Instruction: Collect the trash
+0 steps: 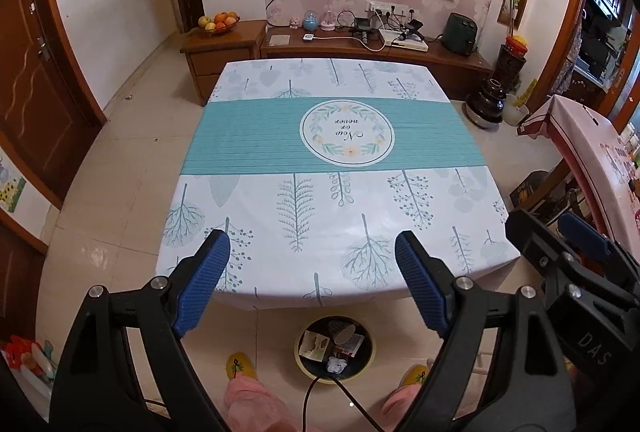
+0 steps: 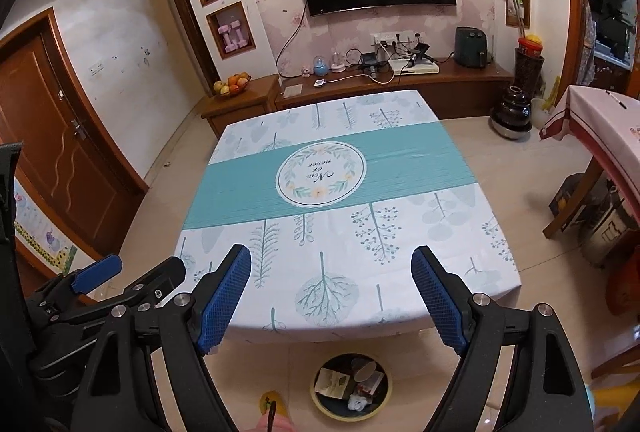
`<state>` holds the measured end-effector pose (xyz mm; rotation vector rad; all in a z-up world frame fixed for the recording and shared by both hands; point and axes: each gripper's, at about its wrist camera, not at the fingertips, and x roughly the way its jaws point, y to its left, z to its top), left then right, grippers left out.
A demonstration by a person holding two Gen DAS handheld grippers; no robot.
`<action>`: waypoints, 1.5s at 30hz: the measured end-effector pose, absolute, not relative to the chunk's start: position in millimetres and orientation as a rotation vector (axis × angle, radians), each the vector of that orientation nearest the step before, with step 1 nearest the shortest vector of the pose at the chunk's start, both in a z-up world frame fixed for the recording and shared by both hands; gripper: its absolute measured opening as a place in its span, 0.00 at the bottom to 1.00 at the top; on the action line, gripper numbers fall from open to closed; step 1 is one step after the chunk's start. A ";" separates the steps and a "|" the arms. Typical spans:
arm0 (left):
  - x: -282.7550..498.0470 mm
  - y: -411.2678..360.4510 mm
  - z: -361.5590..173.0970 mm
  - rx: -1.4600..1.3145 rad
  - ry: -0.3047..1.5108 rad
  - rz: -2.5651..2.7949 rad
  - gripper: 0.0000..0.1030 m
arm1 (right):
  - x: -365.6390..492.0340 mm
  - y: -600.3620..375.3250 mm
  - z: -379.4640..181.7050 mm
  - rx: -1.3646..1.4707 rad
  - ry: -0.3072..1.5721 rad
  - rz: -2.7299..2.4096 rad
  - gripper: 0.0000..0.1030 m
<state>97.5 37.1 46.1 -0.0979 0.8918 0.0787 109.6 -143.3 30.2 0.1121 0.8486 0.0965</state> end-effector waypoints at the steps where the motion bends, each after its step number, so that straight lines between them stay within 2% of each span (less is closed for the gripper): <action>1: 97.9 36.8 45.8 -0.100 0.897 0.076 0.80 | 108.6 -143.5 31.1 0.108 0.848 0.092 0.81; 45: 124.3 26.1 23.2 -0.071 0.970 0.069 0.79 | 122.2 -154.7 2.8 0.086 0.892 0.028 0.81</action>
